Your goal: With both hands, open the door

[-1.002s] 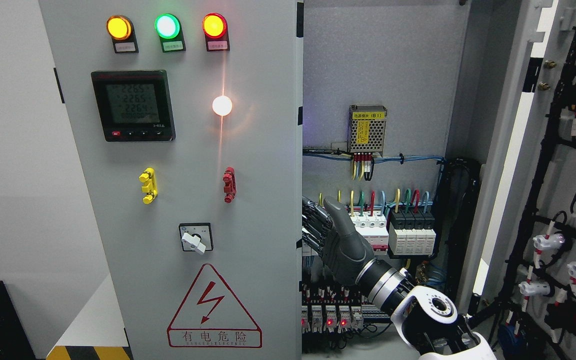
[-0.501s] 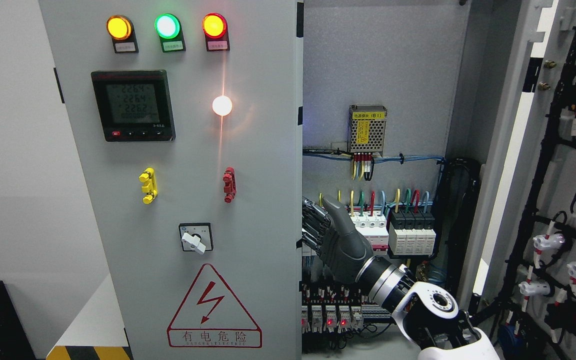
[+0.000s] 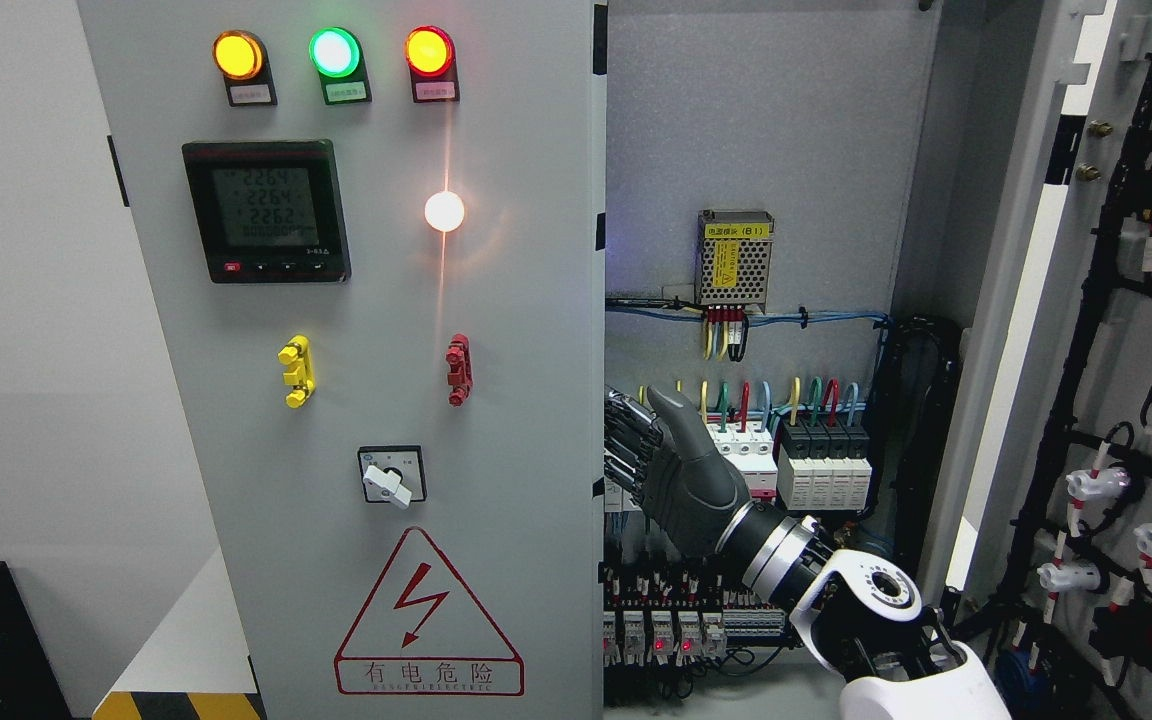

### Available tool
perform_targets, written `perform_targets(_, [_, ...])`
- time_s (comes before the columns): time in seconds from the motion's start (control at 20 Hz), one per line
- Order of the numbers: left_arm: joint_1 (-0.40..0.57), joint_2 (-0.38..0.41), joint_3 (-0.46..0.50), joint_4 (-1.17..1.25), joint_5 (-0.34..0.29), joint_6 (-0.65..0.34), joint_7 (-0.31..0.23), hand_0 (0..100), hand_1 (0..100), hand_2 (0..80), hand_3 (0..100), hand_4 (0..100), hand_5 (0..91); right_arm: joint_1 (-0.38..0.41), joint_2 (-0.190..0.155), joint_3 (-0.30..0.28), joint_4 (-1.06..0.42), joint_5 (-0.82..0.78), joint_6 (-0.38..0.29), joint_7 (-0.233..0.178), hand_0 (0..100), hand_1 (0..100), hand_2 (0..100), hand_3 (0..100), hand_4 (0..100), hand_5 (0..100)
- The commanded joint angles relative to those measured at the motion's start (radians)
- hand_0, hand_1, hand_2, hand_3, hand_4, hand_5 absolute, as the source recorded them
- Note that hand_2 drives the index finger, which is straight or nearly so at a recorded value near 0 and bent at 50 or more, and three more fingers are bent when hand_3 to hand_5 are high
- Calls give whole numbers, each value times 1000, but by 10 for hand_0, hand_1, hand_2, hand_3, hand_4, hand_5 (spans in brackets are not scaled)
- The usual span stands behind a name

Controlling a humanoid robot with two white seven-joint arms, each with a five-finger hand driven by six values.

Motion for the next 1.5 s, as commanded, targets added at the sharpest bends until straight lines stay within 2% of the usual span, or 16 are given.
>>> perform_targets(0.0, [0,0,-32,-8,0,0,0,0,0,0,0,0,0,-7,-1,-8,27,1,0,10,191,0,0,0,0,0])
perform_targets(0.15, [0,0,-32,-8,0,0,0,0,0,0,0,0,0,-10,-1,-8,31,1,2,59,191,0,0,0,0,0])
perform_targets(0.4, [0,0,-32,-8,0,0,0,0,0,0,0,0,0,-13,-1,-8,33,1,2,70,191,0,0,0,0,0])
perform_targets(0.85, [0,0,-32,-8,0,0,0,0,0,0,0,0,0,-24,-1,-8,33,1,2,122,191,0,0,0,0,0])
perform_targets(1.15, [0,0,-32,-8,0,0,0,0,0,0,0,0,0,-25,-3,-8,31,-1,2,123,190,0,0,0,0,0])
perform_targets(1.45, [0,0,-32,-8,0,0,0,0,0,0,0,0,0,-25,-3,-8,30,-1,2,149,190,0,0,0,0,0])
